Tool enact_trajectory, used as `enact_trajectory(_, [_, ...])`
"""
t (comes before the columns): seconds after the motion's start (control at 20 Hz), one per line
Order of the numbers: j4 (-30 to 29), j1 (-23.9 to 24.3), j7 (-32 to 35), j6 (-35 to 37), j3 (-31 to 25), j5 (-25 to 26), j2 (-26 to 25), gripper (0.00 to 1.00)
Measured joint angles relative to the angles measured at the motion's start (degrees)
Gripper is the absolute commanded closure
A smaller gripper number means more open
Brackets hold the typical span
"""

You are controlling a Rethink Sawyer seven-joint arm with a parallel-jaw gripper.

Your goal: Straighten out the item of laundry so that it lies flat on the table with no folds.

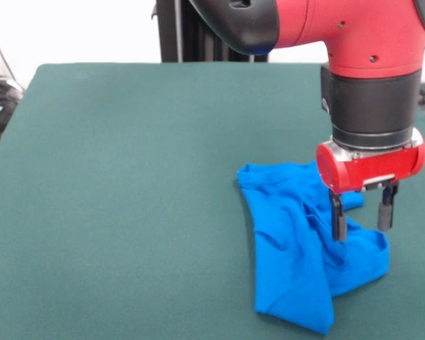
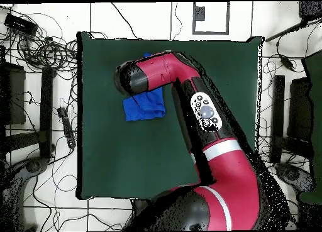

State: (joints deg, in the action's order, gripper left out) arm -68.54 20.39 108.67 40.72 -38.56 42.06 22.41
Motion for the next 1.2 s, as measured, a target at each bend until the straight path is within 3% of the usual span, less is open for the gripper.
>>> enact_trajectory(1.2, [-1.36, 0.00, 0.00, -3.50, 0.00, 1.37, -0.04, 0.00])
